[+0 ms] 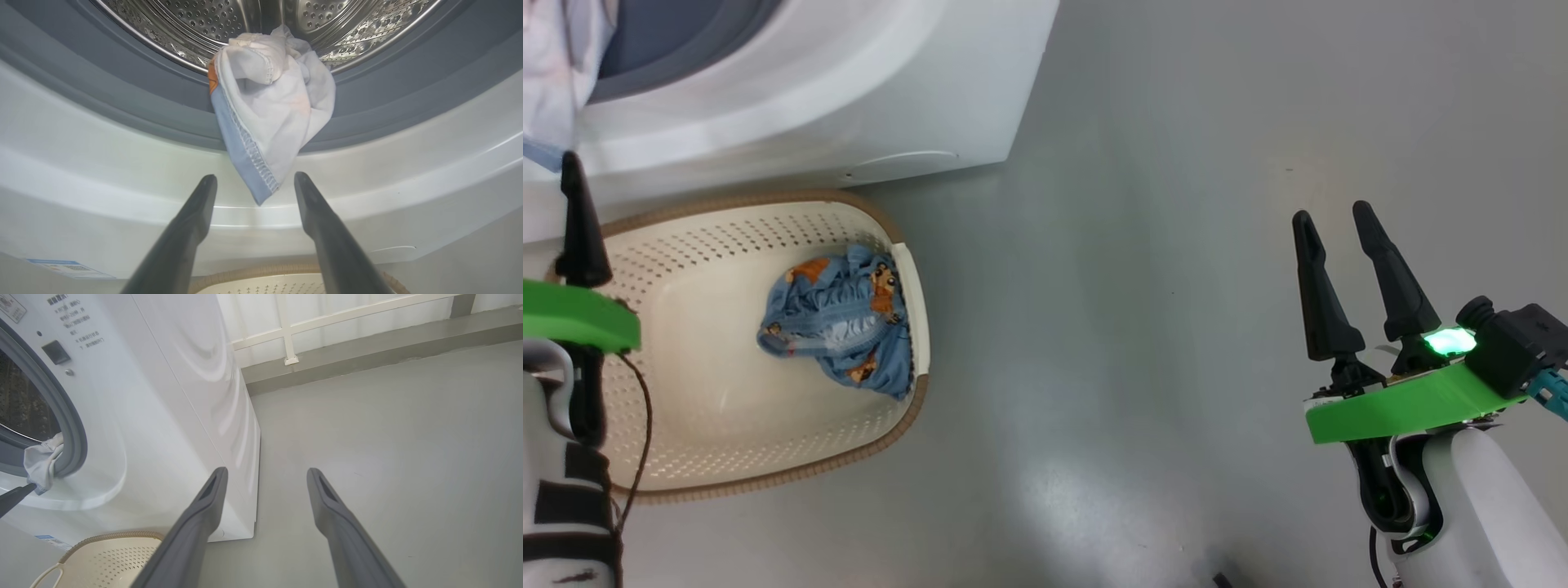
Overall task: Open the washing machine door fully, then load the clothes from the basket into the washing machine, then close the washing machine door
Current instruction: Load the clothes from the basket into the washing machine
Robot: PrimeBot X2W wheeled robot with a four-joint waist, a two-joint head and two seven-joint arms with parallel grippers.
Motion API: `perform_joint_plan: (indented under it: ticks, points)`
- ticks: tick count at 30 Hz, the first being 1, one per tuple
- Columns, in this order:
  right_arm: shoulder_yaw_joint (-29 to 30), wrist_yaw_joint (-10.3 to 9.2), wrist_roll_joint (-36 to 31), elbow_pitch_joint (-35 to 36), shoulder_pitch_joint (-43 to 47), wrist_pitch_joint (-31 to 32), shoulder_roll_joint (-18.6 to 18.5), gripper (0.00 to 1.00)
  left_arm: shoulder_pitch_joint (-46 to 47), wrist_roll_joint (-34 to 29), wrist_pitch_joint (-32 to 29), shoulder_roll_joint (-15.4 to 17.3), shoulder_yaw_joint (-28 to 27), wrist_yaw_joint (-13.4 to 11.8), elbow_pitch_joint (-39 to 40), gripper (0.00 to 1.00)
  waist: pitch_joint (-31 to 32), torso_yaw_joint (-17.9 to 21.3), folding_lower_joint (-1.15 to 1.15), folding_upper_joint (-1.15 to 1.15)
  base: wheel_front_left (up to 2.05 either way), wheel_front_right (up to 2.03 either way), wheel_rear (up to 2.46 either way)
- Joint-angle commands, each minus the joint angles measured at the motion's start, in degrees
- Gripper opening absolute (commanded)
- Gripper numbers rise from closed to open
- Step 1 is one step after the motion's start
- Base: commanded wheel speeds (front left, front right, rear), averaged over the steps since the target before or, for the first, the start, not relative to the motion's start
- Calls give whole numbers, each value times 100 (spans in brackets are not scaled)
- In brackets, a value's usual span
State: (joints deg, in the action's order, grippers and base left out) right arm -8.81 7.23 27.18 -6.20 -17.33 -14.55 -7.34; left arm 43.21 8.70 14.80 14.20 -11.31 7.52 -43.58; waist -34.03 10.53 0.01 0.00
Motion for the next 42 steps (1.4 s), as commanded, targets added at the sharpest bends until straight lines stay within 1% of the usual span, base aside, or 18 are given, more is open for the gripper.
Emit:
perform_joint_plan:
  ticks: [1, 11, 12, 13, 14, 15, 20, 24, 28, 31, 35, 40, 42]
  points:
    - [-109, 25, -42, 141, 16, -45, -12, 100, 80, 75, 19, 283, -87, -4, 27, 100, -43, 46, -1, 0, 0, 0, 0]
    - [-121, 25, -36, 160, -7, -45, -3, 100, 502, 158, 19, 469, -46, -4, -342, 99, -93, 150, -1, 0, 0, 0, 0]
    - [-119, 25, -39, 164, 1, -45, -1, 100, 516, 158, 19, 471, -46, -4, -341, 65, -91, 156, -1, 0, 0, 0, 0]
    - [-117, 25, -43, 165, 9, -45, 0, 100, 521, 157, 19, 474, -39, -4, -330, 38, -87, 161, -1, 0, 0, 0, 0]
    - [-111, 25, -46, 165, 17, -45, 1, 100, 520, 155, 19, 474, -35, -4, -319, 18, -82, 164, -1, 0, 0, 0, 0]
    - [-104, 25, -49, 164, 26, -45, 1, 100, 518, 151, 19, 474, -33, -4, -308, 0, -74, 165, -1, 0, 0, 0, 0]
    - [-77, 25, -61, 159, 56, -45, 15, 100, 457, 106, 19, 444, -22, -4, -166, 0, -27, 147, -1, 0, 0, 0, 0]
    - [-76, 25, -64, 169, 67, -45, 50, 100, 353, 64, 19, 363, -10, -4, 220, 0, -10, 112, -1, 0, 0, 0, 0]
    - [-81, 25, -57, 182, 49, -45, 75, 100, 408, 21, 19, 330, 191, -4, 536, 0, -69, 70, -1, 0, 0, 0, 0]
    - [-108, 25, -52, 180, 4, -45, 102, 100, 636, -27, 19, 379, 377, -4, 580, 0, -144, 77, -1, 0, 0, 0, 0]
    - [-167, 25, -25, 164, -53, -45, 154, 100, 1141, -133, 19, 516, 640, -3, 327, 0, -220, 159, -1, 0, 0, 0, 0]
    - [-183, 25, 10, 135, -62, -45, 206, 100, 1797, -236, -43, 642, 815, -9, -250, 0, -276, 276, -1, 0, 0, 0, 0]
    - [-201, 25, 27, 127, -72, -45, 237, 100, 2139, -284, -172, 708, 855, -74, -567, 0, -305, 353, -1, 0, 0, 0, 0]
